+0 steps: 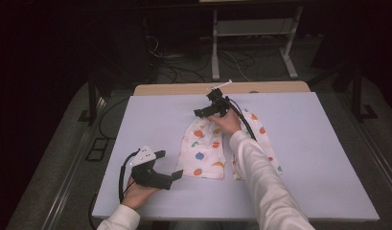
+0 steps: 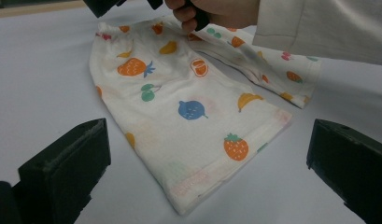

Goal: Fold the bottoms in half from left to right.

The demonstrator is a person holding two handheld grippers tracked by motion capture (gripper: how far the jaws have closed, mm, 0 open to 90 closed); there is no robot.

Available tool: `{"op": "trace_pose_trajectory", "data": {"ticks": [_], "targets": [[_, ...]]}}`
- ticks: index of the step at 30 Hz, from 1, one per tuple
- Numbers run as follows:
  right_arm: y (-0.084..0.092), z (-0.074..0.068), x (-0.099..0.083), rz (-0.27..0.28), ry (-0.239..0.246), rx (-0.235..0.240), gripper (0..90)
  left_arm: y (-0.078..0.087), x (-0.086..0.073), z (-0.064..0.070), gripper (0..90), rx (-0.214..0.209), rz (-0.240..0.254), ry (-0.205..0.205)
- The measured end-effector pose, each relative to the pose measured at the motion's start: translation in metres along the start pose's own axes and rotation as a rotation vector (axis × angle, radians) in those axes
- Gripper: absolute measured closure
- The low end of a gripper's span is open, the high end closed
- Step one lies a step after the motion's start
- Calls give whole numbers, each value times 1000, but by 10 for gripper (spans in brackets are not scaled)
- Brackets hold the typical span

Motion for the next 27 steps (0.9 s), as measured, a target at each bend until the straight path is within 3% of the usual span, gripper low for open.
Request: {"op": "trace_pose_trajectory", "data": {"ticks": [11,18,27], "targets": [[-11,5,0,7,-6,-22,0,-2,0,1,0,-9,-3,-4],[-13,9,0,0,5,-55,109,-3,0,2,0,-13,-7,-11],[-17,13,-4,-37,-21,-41,198,-3,0,1,0,-13,-7,-11]]}}
Point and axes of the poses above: each handheld gripper's, and its own axes: y roughly backward along the jaws, x roughly out of its top, z roughly to its right, the point moved 10 cm from there along -y, roughly forward along the jaws, and after that the axes turned 10 degrees about -y, right-handed, at the moved point
